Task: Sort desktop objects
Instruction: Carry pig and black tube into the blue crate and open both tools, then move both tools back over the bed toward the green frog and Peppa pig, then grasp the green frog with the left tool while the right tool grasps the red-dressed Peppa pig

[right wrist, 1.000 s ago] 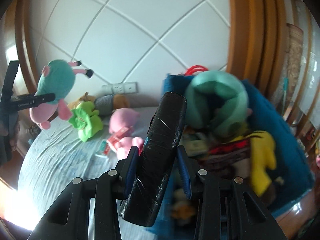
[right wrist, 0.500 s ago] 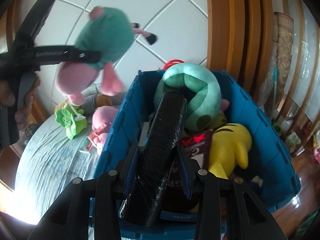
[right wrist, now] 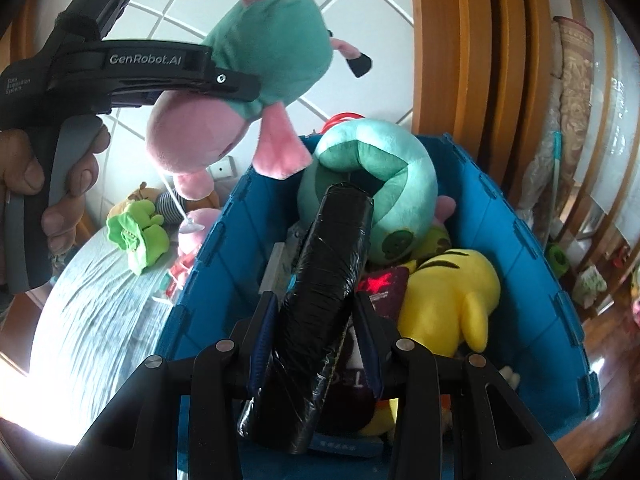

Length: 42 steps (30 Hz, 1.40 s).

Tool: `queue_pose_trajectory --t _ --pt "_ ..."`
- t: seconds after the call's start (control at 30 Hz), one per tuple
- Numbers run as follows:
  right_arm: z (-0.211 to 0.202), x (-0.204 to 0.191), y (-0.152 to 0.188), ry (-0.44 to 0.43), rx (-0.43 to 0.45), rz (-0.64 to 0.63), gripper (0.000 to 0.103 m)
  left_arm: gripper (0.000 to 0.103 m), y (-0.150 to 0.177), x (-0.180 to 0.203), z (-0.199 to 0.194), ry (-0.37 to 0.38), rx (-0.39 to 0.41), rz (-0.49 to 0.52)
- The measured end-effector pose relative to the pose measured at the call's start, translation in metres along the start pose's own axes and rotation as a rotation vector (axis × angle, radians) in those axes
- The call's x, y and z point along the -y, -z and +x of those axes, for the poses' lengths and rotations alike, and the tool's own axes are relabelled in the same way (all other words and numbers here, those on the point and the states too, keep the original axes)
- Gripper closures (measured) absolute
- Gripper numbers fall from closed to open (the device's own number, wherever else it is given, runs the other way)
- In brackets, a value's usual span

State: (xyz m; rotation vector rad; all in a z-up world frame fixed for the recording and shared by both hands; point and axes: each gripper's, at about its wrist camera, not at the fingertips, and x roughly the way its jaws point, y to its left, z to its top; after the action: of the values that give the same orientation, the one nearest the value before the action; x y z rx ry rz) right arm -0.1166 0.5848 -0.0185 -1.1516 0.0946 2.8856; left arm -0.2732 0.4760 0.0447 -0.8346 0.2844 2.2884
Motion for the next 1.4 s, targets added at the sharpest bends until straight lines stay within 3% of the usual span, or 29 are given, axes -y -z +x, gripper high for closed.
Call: queue_pose_trajectory --t 0.03,0.07,0.1,0.17,0.43,0.67,0.8,1.07,1.17,1.3,1.4 --pt "0.004 -0.001 0.001 0.005 -0.011 -0.009 0.063 0.017 -0.001 0.002 0.003 -0.002 -0.006 0.0" --pt "0.007 -0.001 0.002 0.01 -0.019 -0.012 0.055 0.0 -0.002 0.004 0.006 -0.013 -0.009 0.0" --pt "0.009 -0.001 0.003 0.019 -0.022 -0.014 0.03 0.0 -0.002 0.004 0.006 -0.02 0.001 -0.001" --pt "0.007 0.0 0.004 0.02 0.0 -0.012 0.01 0.0 -0.002 0.004 0.008 -0.023 -0.001 -0.001" --pt "0.006 0.007 0.002 0.042 0.006 0.007 0.01 0.0 0.009 -0.019 0.016 -0.035 -0.025 -0.033" --pt "0.017 -0.022 -0.007 0.01 0.013 -0.024 0.008 0.0 0.05 -0.086 0.015 -0.118 -0.073 -0.115" --pt "0.029 -0.056 -0.015 -0.029 0.015 -0.054 0.007 0.0 0.084 -0.147 0.01 -0.205 -0.109 -0.195" --pt "0.052 -0.152 -0.032 -0.093 -0.003 -0.124 0.006 0.0 0.181 -0.307 0.011 -0.423 -0.194 -0.327" --pt "0.067 -0.19 -0.035 -0.107 -0.023 -0.134 0.006 0.0 0.219 -0.37 0.019 -0.471 -0.222 -0.39" --pt "0.101 -0.235 -0.032 -0.122 -0.078 -0.139 0.006 0.0 0.244 -0.446 0.032 -0.522 -0.241 -0.427" --pt "0.123 -0.26 -0.024 -0.121 -0.118 -0.142 0.006 0.0 0.245 -0.506 0.044 -0.55 -0.229 -0.444"
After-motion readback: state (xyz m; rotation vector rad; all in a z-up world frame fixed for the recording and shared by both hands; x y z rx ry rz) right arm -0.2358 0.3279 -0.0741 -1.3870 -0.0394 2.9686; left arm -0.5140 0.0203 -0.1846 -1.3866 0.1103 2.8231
